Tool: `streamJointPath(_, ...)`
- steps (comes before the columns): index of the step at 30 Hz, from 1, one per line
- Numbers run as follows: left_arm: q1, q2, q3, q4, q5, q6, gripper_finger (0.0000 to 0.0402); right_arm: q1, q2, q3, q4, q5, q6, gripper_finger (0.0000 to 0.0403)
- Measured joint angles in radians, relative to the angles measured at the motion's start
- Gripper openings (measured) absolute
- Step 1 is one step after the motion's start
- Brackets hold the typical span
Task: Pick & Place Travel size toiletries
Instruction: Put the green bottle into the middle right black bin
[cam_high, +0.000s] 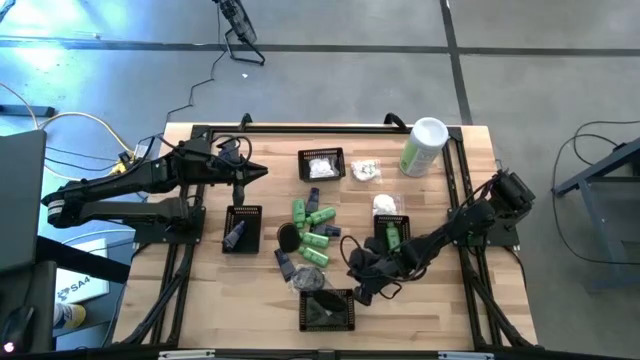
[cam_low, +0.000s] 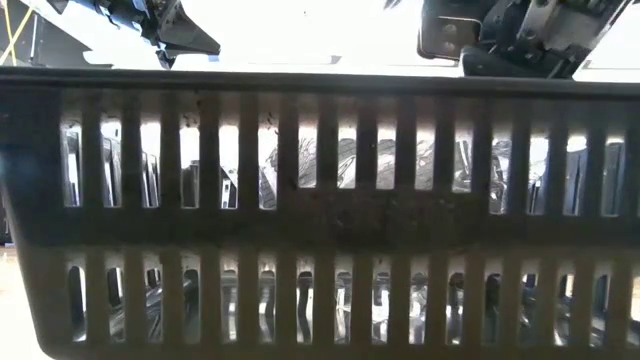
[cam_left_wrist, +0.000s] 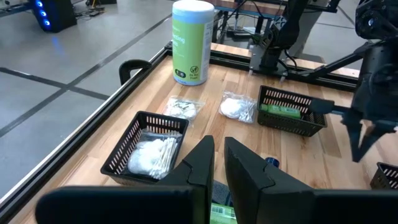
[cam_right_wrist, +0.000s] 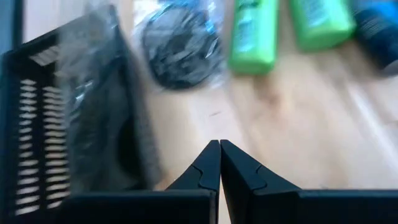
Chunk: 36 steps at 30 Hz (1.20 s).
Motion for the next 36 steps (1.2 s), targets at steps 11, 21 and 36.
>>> streamJointPath(11,0.000,0.000,0.000,-0.008,-0.003,0.004,0.0033,-0.062,-0.097,0.000,0.015,0.052,-0.149,0.0003)
streamJointPath(21,0.000,0.000,0.000,-0.011,-0.003,0.011,0.0033,-0.189,-0.224,0.001,0.030,0.096,-0.416,0.0004)
streamJointPath(36,0.000,0.000,0.000,-0.030,0.001,0.011,0.0033,-0.392,-0.230,0.000,0.056,0.047,-0.558,0.0004)
